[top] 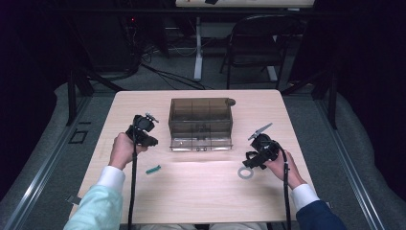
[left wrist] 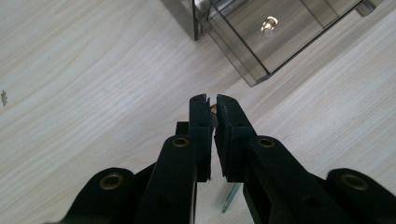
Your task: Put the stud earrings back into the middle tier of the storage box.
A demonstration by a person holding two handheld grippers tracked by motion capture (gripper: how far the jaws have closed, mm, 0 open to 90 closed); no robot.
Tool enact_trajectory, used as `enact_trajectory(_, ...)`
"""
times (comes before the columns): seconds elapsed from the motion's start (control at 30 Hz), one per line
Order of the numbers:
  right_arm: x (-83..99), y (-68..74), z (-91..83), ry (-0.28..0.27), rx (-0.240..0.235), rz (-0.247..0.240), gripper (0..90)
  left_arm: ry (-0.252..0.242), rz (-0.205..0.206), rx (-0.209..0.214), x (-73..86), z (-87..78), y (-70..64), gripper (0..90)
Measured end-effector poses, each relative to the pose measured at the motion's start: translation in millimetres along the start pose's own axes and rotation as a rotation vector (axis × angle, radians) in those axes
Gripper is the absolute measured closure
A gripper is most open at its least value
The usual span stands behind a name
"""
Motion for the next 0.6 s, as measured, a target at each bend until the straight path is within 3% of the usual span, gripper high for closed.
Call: enact_trajectory(0.6, 0.3, -0.7, 0.3, -0.005, -0.005, 0.011, 15.5, -0.004, 0.060, 0.017, -33.1, 0.9, -15.9, 85.4)
Point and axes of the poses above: each handheld gripper's, and its own axes: z roughly forward along the jaws, x roughly out of its underside, y roughly to its left, the point moved 1 cm from there along z, roughly forward along the jaws, and after that the axes turned 3 degrees about -z, right-handed, at the moved point
